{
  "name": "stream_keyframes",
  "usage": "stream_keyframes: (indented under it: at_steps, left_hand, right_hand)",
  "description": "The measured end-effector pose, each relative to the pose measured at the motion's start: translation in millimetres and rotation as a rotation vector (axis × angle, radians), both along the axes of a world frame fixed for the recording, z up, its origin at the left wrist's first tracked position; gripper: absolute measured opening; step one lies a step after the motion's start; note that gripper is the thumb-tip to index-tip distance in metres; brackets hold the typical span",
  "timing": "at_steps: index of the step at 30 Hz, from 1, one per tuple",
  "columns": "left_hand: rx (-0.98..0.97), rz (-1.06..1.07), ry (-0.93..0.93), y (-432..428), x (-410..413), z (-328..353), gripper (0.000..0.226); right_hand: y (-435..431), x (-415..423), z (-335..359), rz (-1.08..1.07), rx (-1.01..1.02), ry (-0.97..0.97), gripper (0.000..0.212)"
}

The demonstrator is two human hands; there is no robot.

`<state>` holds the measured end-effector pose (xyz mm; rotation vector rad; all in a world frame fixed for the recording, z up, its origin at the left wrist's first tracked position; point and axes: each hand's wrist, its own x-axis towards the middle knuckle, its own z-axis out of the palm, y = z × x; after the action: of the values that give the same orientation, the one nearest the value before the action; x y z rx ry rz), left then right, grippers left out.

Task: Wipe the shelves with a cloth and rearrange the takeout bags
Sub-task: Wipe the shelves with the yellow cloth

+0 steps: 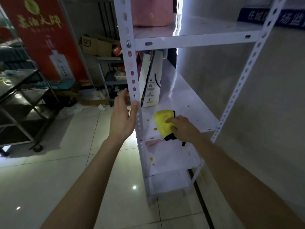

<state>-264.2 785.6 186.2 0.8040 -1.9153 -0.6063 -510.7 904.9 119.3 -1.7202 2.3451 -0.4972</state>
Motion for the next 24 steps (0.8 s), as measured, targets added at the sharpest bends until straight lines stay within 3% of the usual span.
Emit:
stream_keyframes:
  at_steps: [4,9,17,21,24]
  left_hand:
    - [-0.065,0.112,0.139,-1.6,-26.1,18.4,0.087]
    - [-0.325,0.336,0.067,-18.9,-51.2,13.7,0.073]
    - [-0.393,0.367,0.086,-32.4,-57.4,0.8,0.081]
    - [-0.389,0.395,0.049,-33.3,-56.7,-0.8,0.069]
    - [-0.361,0.387,0.048,-32.6,-57.7,-0.9,0.065]
  right_hand:
    - [-24.7,-8.2,-1.4,-0.05,-0.181,0.02,0.053]
    - [-49.6,18.7,-35.4,-0.003,-0.033,0.3,0.06]
    - [-84.5,-0.9,-35.2,0.042,-0.071,0.327,0.05]
    - [-101.8,35.3,-25.8,0.112,-0.074,0.32,0.036]
    - [-86.4,36.9,-32.7,0.141,-0.149,0.246,0.039]
